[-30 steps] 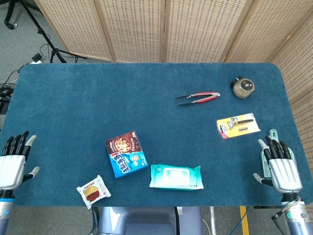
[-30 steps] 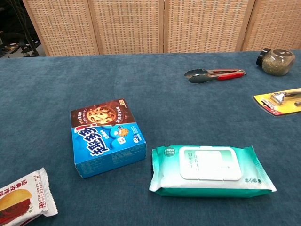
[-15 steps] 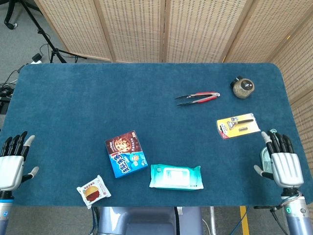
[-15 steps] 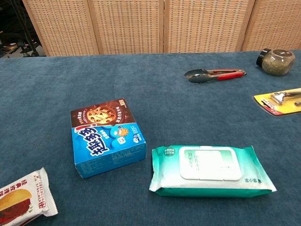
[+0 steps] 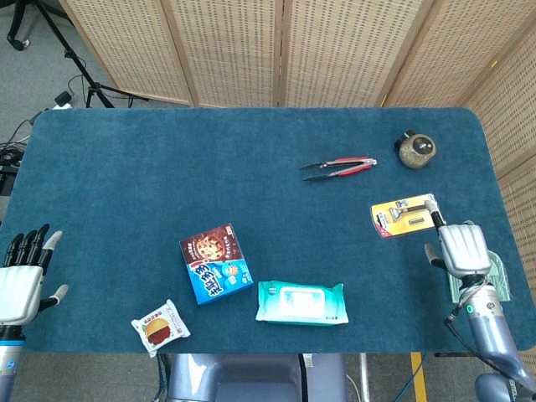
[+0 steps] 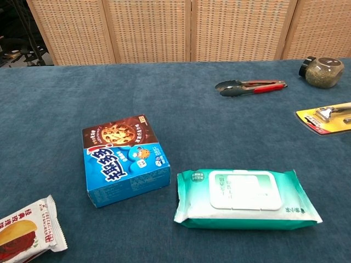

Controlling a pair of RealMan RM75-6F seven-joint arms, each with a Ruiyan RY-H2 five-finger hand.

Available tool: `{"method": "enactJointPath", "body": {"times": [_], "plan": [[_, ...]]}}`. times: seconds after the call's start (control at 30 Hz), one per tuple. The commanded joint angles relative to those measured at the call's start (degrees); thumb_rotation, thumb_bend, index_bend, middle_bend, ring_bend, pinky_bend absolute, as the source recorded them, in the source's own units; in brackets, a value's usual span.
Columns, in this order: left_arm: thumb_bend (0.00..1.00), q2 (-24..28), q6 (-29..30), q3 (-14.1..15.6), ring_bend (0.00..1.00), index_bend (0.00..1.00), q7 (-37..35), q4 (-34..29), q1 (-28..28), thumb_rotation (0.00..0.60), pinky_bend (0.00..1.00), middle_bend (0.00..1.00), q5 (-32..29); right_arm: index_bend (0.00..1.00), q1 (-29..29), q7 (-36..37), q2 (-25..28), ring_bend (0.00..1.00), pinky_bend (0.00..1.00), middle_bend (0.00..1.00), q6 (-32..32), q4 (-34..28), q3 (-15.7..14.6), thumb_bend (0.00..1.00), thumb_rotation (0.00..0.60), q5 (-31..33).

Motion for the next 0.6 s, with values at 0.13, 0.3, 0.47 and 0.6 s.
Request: {"method": "enactJointPath", "body": {"times": [0.13,0.3,0.47,0.6], "plan": [[0.20,-0.1,-0.7,-0.1,0.00,0.00,-0.4,0.5,-0.3,0.600,0.00,0.00,-0.3,0.00,8.8,-9.6,0.0,0.76,0.56,0.74,-12.0,2.8,1.3,0.52,0.600,15.2],[0.20,0.0,-0.6,-0.3,0.00,0.00,-1.1,0.6,-0.2,0.600,0.00,0.00,-0.6,0.00,11.8,-12.6,-0.8,0.76,0.56,0.74,-13.5,3.9,0.7,0.52,0.600,21.2],[0.20,0.0,-0.6,-0.2,0.00,0.00,-1.2,0.7,-0.3,0.600,0.00,0.00,-0.3,0.00,13.5,-13.9,-1.9,0.76,0.56,0.74,-14.4,5.3,-0.8,0.52,0.600,24.8],[0.20,-0.1,-0.9,-0.2,0.00,0.00,-1.0,0.7,-0.4,0.600,0.00,0.00,-0.3,0.00,14.6,-14.5,-2.9,0.76,0.56,0.74,-16.4,7.0,-2.1,0.52,0.600,27.9]]}}
